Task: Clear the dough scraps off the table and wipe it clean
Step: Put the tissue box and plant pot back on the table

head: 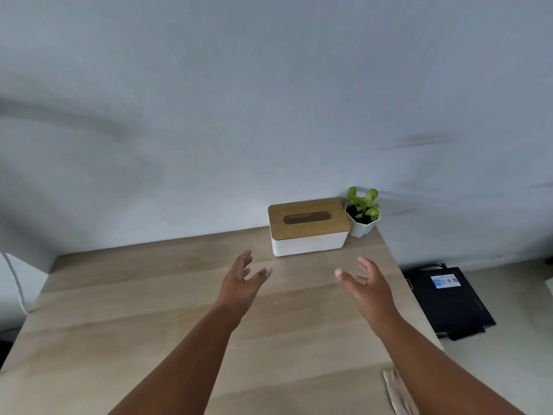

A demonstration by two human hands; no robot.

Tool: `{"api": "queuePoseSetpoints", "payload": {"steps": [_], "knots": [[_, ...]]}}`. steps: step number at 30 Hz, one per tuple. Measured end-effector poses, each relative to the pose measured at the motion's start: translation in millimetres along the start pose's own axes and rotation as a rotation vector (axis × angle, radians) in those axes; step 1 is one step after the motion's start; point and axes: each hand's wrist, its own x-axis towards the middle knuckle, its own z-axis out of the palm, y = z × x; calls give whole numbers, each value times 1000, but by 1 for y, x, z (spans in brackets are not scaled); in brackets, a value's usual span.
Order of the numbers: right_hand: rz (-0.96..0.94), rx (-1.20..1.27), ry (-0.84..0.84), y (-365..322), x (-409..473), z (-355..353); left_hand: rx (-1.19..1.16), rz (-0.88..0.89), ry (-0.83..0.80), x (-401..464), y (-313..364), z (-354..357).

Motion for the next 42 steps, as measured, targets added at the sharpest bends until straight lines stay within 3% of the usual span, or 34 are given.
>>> {"api": "queuePoseSetpoints", "payload": {"steps": [19, 26, 42], "knots": [[-36, 32, -90, 0, 135, 7, 51, -93, 172, 92, 18, 67], [-48, 129, -133, -2, 148, 16, 64, -89, 181, 115, 18, 79], [-96, 39, -80, -11, 134, 27, 168, -47, 232, 105, 27, 80]]}}
